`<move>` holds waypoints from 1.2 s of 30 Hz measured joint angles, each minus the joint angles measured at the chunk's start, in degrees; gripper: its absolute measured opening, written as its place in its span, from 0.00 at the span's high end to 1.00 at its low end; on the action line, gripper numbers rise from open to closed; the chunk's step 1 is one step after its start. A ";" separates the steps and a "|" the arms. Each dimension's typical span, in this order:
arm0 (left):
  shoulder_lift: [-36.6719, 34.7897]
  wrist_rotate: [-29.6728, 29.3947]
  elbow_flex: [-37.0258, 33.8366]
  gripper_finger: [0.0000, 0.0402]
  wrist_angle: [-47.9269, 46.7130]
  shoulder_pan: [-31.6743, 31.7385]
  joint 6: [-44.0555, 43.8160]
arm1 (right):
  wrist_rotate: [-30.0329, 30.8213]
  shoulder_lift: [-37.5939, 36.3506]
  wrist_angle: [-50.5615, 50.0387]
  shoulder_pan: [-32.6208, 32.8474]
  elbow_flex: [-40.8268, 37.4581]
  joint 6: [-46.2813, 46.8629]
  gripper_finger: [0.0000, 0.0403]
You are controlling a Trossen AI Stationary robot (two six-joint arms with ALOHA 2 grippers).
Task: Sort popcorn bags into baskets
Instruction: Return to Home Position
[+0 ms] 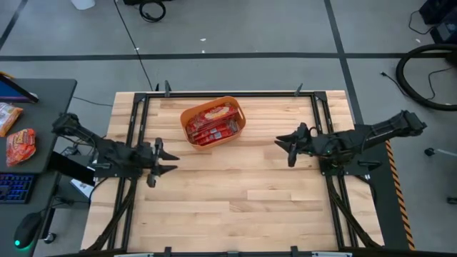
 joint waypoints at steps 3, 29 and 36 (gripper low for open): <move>-2.98 0.49 -1.15 0.63 -0.15 -0.01 0.31 | -0.53 -2.89 1.09 0.02 -2.60 0.72 0.76; -19.45 2.94 -7.03 0.63 -5.19 5.69 -0.03 | -5.50 -27.36 2.94 0.00 -16.35 1.22 0.85; -19.29 2.89 -7.05 0.63 -5.44 6.34 0.02 | -6.38 -34.16 3.40 0.02 -19.40 -1.02 0.86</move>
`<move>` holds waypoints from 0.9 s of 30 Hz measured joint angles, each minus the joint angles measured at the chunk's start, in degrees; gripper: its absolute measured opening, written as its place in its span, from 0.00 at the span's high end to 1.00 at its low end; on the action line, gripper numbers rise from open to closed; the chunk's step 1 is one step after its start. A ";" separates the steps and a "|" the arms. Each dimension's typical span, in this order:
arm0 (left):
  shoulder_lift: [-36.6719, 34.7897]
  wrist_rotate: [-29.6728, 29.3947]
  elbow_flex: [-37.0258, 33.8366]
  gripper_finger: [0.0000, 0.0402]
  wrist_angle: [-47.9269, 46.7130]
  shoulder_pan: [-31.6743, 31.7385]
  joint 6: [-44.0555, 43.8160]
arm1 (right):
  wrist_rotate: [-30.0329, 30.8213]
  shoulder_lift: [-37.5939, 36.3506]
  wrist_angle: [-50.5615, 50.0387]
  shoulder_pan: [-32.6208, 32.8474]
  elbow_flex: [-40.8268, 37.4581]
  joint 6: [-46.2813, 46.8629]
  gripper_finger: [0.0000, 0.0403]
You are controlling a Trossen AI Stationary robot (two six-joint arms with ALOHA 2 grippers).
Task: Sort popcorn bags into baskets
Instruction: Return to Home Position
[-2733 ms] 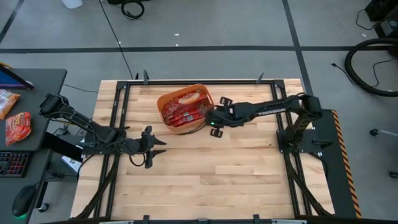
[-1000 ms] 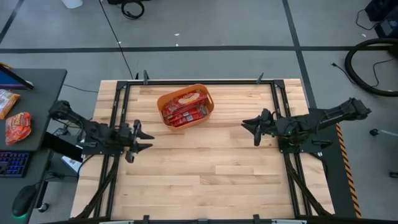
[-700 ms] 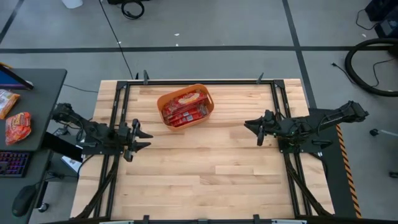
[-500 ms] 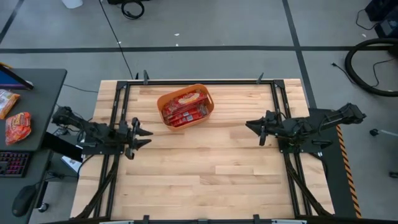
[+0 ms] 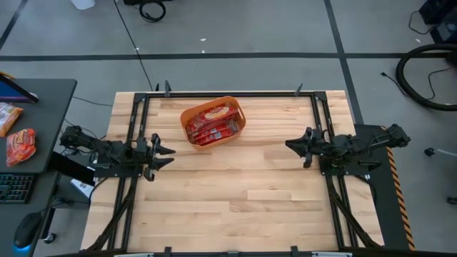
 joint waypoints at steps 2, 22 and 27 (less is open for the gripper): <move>0.00 0.13 0.00 0.63 0.02 0.00 0.02 | -0.07 -2.13 0.58 0.00 -1.41 -0.09 0.86; 0.02 15.68 -0.07 0.63 4.88 -0.09 4.22 | -11.62 -4.41 15.39 0.00 -3.61 -10.84 0.86; 0.07 16.21 -0.07 0.63 4.75 -0.24 6.37 | -10.07 -4.07 13.36 -0.04 -3.61 -11.01 0.86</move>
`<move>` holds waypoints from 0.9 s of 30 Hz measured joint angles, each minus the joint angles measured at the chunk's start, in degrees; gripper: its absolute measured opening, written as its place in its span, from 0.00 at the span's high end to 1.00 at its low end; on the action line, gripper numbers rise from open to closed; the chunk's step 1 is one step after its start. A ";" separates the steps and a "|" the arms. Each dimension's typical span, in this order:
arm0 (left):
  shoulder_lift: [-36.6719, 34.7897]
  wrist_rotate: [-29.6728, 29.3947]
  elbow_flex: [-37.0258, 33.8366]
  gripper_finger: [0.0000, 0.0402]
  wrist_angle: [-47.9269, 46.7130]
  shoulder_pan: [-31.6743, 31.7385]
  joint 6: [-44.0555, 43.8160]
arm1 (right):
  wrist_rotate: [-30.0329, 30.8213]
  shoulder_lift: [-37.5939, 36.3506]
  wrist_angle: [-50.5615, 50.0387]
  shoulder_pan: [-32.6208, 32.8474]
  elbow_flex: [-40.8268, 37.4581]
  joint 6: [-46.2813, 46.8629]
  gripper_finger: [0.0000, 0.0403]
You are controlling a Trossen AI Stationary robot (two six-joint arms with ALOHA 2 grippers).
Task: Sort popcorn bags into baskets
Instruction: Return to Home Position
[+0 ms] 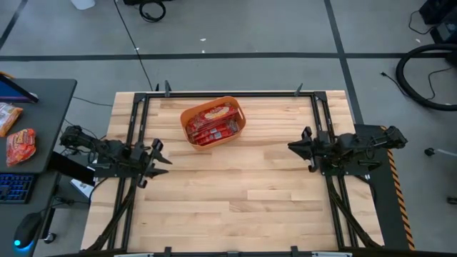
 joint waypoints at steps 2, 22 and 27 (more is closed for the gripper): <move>0.04 0.00 0.00 0.63 -0.99 0.00 1.30 | 1.22 0.00 -1.80 0.00 0.02 0.90 0.86; 0.04 0.05 -0.02 0.63 -8.73 0.00 8.59 | 10.65 0.35 -6.30 0.00 0.02 -4.28 0.86; 1.57 0.46 0.00 0.63 -9.21 0.00 6.60 | 10.53 0.35 -6.26 0.00 0.02 -8.71 0.86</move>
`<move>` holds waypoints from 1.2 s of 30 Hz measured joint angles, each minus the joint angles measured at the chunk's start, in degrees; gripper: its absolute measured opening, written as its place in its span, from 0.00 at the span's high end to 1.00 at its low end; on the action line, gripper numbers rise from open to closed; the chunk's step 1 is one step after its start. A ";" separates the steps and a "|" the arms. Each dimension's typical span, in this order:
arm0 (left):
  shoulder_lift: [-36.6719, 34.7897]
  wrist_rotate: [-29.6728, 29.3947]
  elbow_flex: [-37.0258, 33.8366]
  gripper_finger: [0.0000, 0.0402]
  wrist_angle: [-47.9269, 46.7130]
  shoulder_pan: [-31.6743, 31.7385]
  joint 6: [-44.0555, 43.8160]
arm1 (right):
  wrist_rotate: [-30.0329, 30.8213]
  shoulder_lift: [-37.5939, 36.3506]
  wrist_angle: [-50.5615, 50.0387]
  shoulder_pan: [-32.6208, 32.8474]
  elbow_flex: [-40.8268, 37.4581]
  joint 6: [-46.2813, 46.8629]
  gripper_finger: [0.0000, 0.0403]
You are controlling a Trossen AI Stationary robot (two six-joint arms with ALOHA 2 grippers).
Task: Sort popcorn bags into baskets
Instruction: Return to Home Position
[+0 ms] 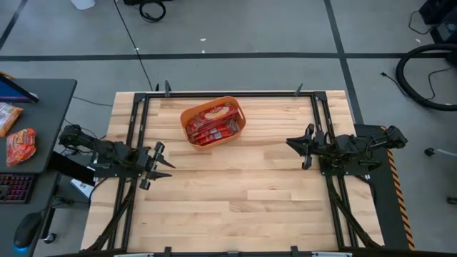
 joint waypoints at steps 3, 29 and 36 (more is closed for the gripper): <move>1.51 -0.02 0.00 0.63 0.12 0.00 -1.54 | -0.02 0.00 0.03 0.00 0.00 -0.11 0.85; 2.24 -0.13 -0.04 0.63 1.51 0.00 -2.55 | -0.06 0.00 0.07 0.00 0.02 -0.11 0.85; 2.24 -0.11 -0.04 0.63 1.55 0.00 -2.57 | -0.06 0.00 0.07 0.00 0.02 -0.11 0.86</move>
